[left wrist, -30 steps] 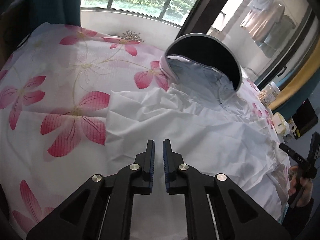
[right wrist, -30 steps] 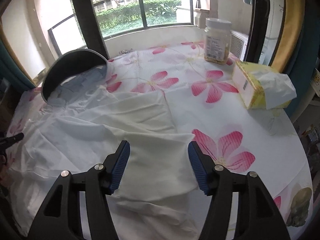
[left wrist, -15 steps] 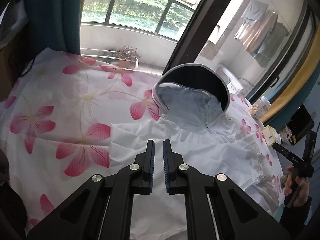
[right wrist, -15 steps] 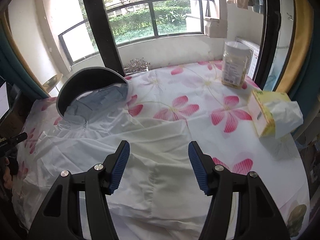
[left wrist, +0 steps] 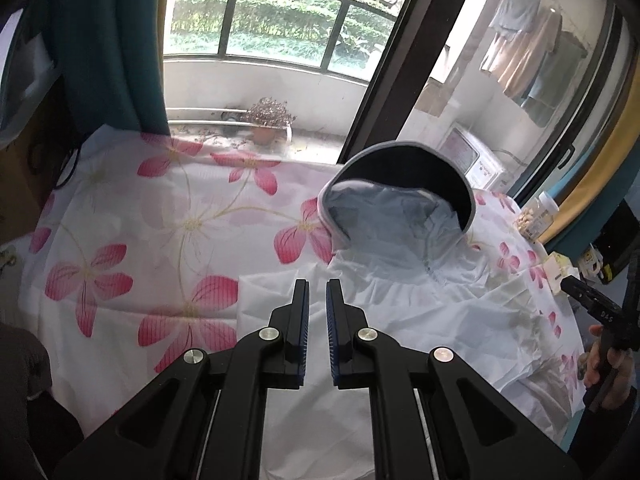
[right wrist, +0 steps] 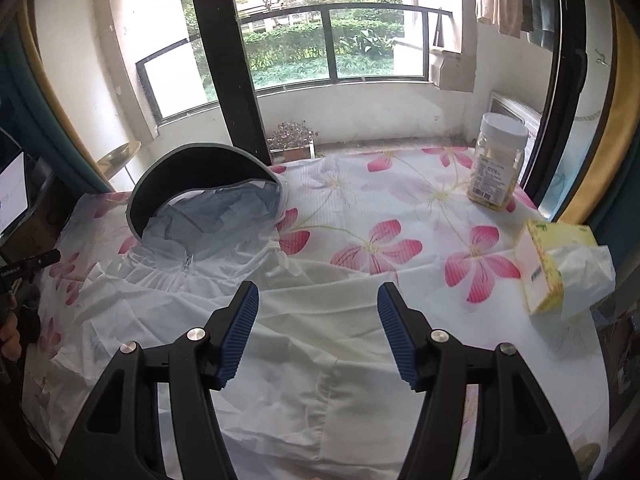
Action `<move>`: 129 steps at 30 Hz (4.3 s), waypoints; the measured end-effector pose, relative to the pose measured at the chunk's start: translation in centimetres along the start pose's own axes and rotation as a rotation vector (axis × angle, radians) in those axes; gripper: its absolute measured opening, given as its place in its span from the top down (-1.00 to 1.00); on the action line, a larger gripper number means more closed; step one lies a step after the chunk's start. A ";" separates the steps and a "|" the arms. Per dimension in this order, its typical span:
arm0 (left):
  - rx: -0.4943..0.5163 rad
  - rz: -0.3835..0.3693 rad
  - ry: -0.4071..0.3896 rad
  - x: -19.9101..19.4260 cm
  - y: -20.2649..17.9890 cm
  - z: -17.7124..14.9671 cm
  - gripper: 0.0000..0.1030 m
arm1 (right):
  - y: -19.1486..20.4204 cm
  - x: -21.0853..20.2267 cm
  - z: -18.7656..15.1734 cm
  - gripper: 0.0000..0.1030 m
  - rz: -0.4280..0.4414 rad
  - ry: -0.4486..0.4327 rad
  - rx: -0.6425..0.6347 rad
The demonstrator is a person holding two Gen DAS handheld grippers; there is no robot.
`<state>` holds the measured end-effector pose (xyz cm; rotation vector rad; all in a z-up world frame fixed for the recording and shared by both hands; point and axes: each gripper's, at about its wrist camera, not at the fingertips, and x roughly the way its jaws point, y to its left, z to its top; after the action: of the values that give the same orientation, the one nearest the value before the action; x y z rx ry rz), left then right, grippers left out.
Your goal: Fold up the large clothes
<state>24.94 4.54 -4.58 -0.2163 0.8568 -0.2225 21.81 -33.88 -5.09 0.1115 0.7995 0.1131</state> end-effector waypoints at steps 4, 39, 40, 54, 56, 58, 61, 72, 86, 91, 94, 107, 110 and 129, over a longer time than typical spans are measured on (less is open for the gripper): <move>0.010 -0.024 -0.014 0.2 -0.6 1.1 0.82 | -0.5 0.6 0.8 -0.22 -0.008 -0.001 0.000; -0.151 -0.165 0.145 17.9 2.6 12.9 0.49 | 1.4 17.4 13.2 -0.24 0.072 0.115 -0.007; -0.144 -0.168 0.149 18.1 2.5 12.9 0.49 | 1.5 18.0 13.4 -0.24 0.083 0.122 0.003; 0.166 -0.116 0.204 18.0 -1.6 10.5 0.49 | 3.2 21.9 11.9 -0.23 0.209 0.260 -0.016; 0.180 -0.120 0.210 17.8 -1.5 10.3 0.49 | 3.4 22.2 11.3 -0.24 0.222 0.285 -0.021; 0.182 -0.132 0.222 17.7 -1.2 10.1 0.49 | 3.4 22.4 10.7 -0.24 0.227 0.299 -0.033; 0.158 -0.144 0.237 17.4 0.0 10.5 0.49 | 3.7 21.9 10.1 -0.24 0.220 0.292 -0.071; 0.117 -0.208 0.246 17.0 -0.9 10.8 0.49 | 3.2 19.3 9.9 -0.24 0.203 0.235 -0.122; 0.421 -0.037 0.290 17.6 -4.5 6.3 0.48 | 3.9 18.5 6.5 -0.23 0.209 0.267 -0.224; 0.424 0.025 0.275 17.6 -3.8 6.4 0.45 | 4.9 18.8 6.4 -0.16 0.237 0.265 -0.277; 0.409 0.062 0.263 17.3 -2.9 6.2 0.09 | 4.5 18.8 6.6 -0.02 0.254 0.269 -0.266; 0.324 -0.097 0.318 18.0 -1.6 6.1 0.00 | 2.2 19.5 7.4 0.13 0.373 0.335 -0.145; 0.311 -0.092 0.318 17.9 -1.8 6.0 0.00 | 2.5 19.4 7.3 0.30 0.370 0.332 -0.169; 0.397 0.000 0.092 14.6 -3.6 6.4 0.76 | 5.1 14.5 8.2 0.80 0.290 0.084 -0.332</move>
<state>38.74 -2.34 -10.01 0.1660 0.8853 -0.3987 37.41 -27.28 -8.94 -0.0931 0.8349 0.5251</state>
